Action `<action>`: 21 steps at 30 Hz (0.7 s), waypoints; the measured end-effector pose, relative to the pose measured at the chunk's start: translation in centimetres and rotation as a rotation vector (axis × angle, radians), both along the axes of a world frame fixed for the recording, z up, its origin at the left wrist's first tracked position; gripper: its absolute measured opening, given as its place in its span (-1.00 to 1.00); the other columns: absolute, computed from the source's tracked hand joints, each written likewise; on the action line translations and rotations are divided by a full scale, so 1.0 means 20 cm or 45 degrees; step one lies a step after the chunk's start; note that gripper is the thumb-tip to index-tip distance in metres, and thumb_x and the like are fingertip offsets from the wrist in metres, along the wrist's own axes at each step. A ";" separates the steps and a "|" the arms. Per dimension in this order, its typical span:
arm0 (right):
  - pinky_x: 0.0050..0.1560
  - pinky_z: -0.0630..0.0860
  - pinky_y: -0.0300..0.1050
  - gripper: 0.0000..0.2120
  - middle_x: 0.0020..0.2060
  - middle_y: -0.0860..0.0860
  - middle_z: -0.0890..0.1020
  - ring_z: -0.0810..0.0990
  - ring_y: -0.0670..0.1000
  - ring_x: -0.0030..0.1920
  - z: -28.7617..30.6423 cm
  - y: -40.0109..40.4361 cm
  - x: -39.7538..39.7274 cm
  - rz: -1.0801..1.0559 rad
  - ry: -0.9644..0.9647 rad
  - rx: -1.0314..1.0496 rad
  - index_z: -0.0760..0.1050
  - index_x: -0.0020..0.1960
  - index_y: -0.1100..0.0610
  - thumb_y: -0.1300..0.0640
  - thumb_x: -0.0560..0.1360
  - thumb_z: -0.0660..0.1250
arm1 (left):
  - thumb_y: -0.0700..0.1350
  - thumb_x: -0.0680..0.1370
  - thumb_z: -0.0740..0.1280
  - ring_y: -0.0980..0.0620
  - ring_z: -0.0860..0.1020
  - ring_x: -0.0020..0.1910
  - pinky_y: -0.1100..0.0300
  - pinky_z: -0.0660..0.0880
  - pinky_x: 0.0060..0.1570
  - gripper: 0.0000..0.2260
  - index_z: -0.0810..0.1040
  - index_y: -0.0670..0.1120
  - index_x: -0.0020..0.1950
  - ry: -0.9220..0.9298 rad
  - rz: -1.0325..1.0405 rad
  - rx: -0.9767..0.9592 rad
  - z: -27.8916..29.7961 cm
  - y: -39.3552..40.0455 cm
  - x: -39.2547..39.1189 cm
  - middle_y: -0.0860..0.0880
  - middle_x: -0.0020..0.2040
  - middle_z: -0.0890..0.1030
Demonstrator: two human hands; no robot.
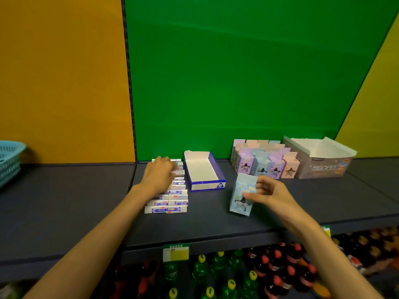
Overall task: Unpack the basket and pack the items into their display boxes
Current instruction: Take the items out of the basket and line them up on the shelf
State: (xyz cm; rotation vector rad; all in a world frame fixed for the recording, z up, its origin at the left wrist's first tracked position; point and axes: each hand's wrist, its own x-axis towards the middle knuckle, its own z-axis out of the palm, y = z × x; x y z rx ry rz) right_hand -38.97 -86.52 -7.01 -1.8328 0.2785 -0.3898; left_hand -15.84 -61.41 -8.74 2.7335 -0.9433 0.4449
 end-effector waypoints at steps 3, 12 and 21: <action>0.05 0.62 -0.09 -0.68 -0.02 0.00 0.71 0.69 -0.01 0.02 0.00 -0.12 0.09 -0.001 0.062 -0.163 0.57 0.09 0.07 0.22 0.39 0.56 | -0.09 0.59 0.33 -0.08 0.46 0.20 -0.05 0.45 0.14 -0.75 0.59 0.05 0.26 -0.020 0.045 0.082 -0.01 -0.03 0.00 -0.05 0.20 0.58; -0.05 0.44 -0.08 -0.60 0.06 -0.01 0.60 0.52 0.03 0.10 0.13 -0.48 0.41 0.019 0.037 -0.908 0.45 0.10 -0.06 0.06 0.38 0.58 | -0.01 0.58 0.33 -0.09 0.45 0.24 -0.04 0.42 0.19 -0.68 0.54 0.04 0.33 0.053 0.153 0.029 0.03 -0.07 -0.04 -0.07 0.25 0.56; 0.03 0.28 -0.05 -0.47 0.12 0.03 0.57 0.37 0.06 0.21 0.13 -0.62 0.61 -0.025 0.114 -1.341 0.48 0.26 -0.03 -0.15 0.37 0.54 | 0.04 0.59 0.31 -0.06 0.48 0.22 -0.01 0.45 0.15 -0.68 0.54 0.06 0.34 0.014 0.101 -0.077 0.17 -0.23 -0.18 -0.03 0.23 0.58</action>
